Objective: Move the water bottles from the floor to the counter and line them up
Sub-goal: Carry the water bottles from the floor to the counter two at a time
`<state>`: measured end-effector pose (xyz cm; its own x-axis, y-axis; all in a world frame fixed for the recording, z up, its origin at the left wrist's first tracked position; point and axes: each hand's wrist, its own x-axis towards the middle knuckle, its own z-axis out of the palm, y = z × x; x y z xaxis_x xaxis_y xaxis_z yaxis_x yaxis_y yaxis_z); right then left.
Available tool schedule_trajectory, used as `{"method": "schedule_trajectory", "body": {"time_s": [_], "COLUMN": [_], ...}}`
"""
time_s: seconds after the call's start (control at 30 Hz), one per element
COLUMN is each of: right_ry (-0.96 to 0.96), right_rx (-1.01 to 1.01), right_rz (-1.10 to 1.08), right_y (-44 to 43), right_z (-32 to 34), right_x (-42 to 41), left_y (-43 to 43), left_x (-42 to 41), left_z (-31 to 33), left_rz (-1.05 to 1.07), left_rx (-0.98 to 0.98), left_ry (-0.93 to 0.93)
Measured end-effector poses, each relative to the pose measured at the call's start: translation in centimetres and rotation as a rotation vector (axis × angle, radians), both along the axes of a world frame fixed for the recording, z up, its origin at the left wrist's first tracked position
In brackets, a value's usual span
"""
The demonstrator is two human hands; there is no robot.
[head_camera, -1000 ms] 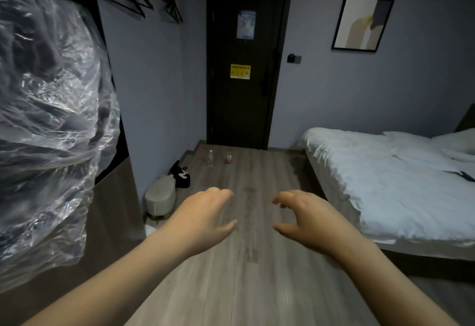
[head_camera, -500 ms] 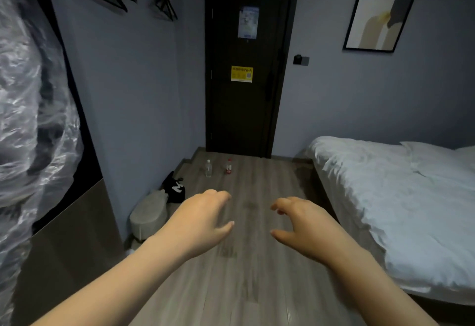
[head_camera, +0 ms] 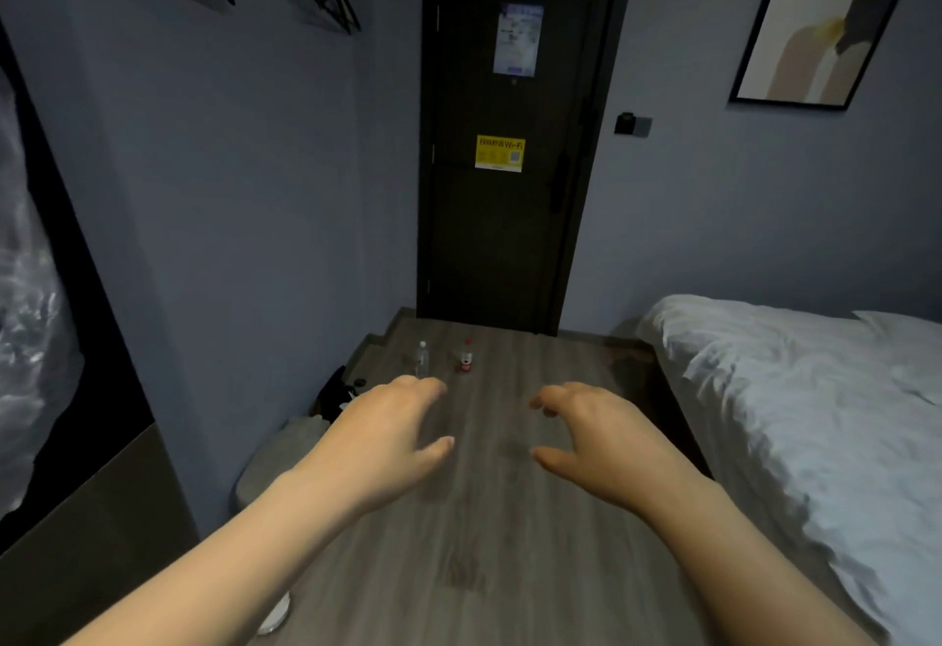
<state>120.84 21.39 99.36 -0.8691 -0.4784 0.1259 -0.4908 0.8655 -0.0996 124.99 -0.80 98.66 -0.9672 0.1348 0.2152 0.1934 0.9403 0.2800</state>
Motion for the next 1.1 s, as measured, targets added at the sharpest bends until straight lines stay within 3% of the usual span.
{"method": "schedule_trajectory", "body": {"time_s": [0.4, 1.1], "right_ry": [-0.03, -0.171], "right_rx": [-0.02, -0.033], "right_rz": [-0.064, -0.088], "right_y": [-7.8, -11.8], "right_z": [-0.9, -9.0], "right_x": [-18.1, -56.0], "left_y": [-8.7, -13.5], "left_x": [-19.8, -55.8], "left_z": [-1.5, -6.5], "left_rz": [-0.076, -0.06], "left_rx": [0.07, 0.057], "left_ry": [-0.044, -0.156]}}
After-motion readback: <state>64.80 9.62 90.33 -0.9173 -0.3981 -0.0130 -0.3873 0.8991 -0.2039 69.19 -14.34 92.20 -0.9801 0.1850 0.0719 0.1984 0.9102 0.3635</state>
